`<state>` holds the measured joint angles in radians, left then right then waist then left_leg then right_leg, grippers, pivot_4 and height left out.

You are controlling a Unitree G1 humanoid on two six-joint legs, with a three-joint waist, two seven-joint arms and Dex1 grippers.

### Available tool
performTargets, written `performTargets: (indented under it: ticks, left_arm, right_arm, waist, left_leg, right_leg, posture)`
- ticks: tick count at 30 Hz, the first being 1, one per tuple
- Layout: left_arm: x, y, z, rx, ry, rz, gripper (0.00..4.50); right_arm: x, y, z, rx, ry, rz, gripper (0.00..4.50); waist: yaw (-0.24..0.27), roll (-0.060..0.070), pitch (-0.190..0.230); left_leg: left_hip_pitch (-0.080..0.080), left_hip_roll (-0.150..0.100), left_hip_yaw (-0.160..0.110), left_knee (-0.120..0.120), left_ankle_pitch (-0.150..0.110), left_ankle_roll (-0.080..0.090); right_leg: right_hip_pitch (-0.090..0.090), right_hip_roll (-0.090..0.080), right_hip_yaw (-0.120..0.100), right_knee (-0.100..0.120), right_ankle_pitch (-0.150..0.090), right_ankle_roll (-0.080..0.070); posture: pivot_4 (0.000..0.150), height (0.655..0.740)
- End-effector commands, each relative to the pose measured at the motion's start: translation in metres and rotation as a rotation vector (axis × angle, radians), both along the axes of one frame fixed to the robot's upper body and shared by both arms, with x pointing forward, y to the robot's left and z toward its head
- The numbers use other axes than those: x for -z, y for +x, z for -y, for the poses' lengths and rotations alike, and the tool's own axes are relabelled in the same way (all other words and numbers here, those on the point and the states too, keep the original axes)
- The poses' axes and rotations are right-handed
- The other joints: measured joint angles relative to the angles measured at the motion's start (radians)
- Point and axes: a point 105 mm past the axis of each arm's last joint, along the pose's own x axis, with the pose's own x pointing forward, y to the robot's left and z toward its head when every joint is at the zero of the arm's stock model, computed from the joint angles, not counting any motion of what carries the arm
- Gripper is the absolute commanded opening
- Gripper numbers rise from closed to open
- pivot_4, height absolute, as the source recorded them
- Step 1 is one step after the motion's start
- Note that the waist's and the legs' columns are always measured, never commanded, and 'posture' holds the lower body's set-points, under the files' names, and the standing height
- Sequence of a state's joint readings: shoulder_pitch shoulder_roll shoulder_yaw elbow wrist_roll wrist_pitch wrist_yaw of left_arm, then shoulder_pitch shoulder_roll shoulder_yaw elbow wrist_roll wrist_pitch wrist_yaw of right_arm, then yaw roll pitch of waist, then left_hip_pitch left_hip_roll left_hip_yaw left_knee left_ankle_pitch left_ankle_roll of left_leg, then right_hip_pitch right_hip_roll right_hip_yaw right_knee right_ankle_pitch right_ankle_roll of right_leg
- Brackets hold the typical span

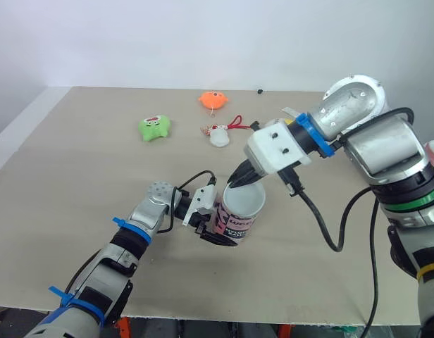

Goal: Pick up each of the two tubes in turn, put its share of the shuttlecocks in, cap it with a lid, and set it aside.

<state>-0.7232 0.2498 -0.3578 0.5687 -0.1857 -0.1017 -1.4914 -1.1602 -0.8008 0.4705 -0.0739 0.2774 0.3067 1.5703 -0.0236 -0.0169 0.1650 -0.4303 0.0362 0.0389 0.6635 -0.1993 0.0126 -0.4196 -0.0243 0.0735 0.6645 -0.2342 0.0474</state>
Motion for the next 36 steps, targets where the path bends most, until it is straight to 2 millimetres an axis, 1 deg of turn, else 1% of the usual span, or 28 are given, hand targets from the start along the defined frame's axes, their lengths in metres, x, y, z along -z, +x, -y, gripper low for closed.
performTargets:
  ticks: [1, 4, 7, 12, 14, 16, 22, 29, 34, 36]
  left_arm:
    - [0.020, 0.003, -0.011, -0.056, 0.087, -0.037, 3.40]
    - [0.020, 0.003, -0.011, -0.057, 0.087, -0.037, 3.40]
    - [0.020, 0.002, -0.012, -0.059, 0.086, -0.038, 3.40]
    - [0.021, 0.002, -0.014, -0.065, 0.092, -0.039, 3.40]
    - [0.021, 0.003, -0.015, -0.069, 0.093, -0.039, 3.40]
    - [0.021, 0.003, -0.016, -0.072, 0.094, -0.039, 3.40]
    - [0.022, 0.002, -0.016, -0.074, 0.094, -0.042, 3.40]
    - [0.021, 0.003, -0.016, -0.078, 0.094, -0.044, 3.40]
    - [0.021, 0.004, -0.015, -0.078, 0.094, -0.043, 3.40]
    - [0.020, 0.005, -0.015, -0.080, 0.093, -0.042, 3.40]
  right_arm:
    - [-0.007, -0.005, -0.001, -0.034, 0.026, -0.111, 0.06]
    - [-0.001, 0.001, 0.002, -0.013, 0.022, -0.141, 0.06]
    - [0.000, 0.004, 0.002, 0.000, 0.037, -0.172, 0.06]
    - [0.004, 0.003, 0.003, -0.014, 0.000, -0.134, 0.06]
    - [0.010, 0.006, 0.006, -0.024, -0.055, -0.057, 0.06]
    - [0.015, 0.013, 0.008, -0.027, -0.114, 0.057, 0.06]
    - [0.010, 0.015, 0.007, -0.077, -0.185, 0.265, 0.06]
    - [0.012, 0.005, 0.009, -0.153, -0.264, 0.360, 0.06]
    - [0.026, -0.010, 0.007, -0.209, -0.285, 0.300, 0.06]
    - [0.032, -0.014, 0.002, -0.205, -0.241, 0.224, 0.70]
  waist:
    - [0.000, 0.000, 0.000]
    - [0.000, 0.000, 0.000]
    - [0.000, 0.000, 0.000]
    - [0.000, 0.000, 0.000]
    - [0.000, 0.000, 0.000]
    - [0.000, 0.000, 0.000]
    - [0.000, -0.002, -0.002]
    - [0.000, -0.003, -0.003]
    - [0.000, -0.004, -0.004]
    - [0.000, -0.007, -0.006]
  left_leg:
    - [0.000, 0.000, 0.000, 0.000, 0.000, 0.000]
    - [-0.001, 0.000, 0.000, -0.001, 0.000, 0.000]
    - [-0.001, 0.000, 0.000, -0.001, 0.000, 0.000]
    - [-0.001, 0.000, 0.000, -0.001, 0.000, 0.000]
    - [-0.001, 0.000, 0.000, -0.001, 0.000, 0.000]
    - [0.000, 0.000, 0.001, -0.001, 0.000, 0.000]
    - [0.003, 0.001, 0.002, -0.001, 0.000, 0.000]
    - [0.005, 0.002, 0.002, -0.001, 0.000, 0.000]
    - [0.004, 0.002, 0.002, -0.003, 0.000, 0.000]
    - [0.005, 0.002, 0.002, -0.004, 0.000, 0.000]
  right_leg:
    - [0.000, 0.000, 0.000, 0.000, 0.000, 0.000]
    - [-0.001, 0.000, 0.000, 0.000, 0.000, 0.000]
    - [-0.001, 0.000, 0.000, 0.000, 0.000, 0.000]
    - [-0.001, 0.001, 0.000, 0.000, 0.000, 0.000]
    - [-0.001, 0.001, 0.000, 0.000, 0.000, 0.000]
    - [-0.001, 0.001, 0.000, 0.000, 0.000, 0.000]
    - [-0.002, 0.002, 0.000, 0.000, 0.000, -0.001]
    - [-0.002, 0.001, 0.000, 0.000, 0.001, -0.001]
    - [-0.002, 0.001, 0.000, -0.001, 0.000, -0.002]
    - [-0.002, 0.001, 0.000, -0.001, -0.001, -0.002]
  posture:
    - [0.150, 0.7400]
    - [0.150, 0.7400]
    - [0.150, 0.7400]
    - [0.150, 0.7400]
    - [0.150, 0.7400]
    - [0.150, 0.7400]
    - [0.150, 0.7400]
    - [0.150, 0.7400]
    - [0.150, 0.7400]
    - [0.150, 0.7400]
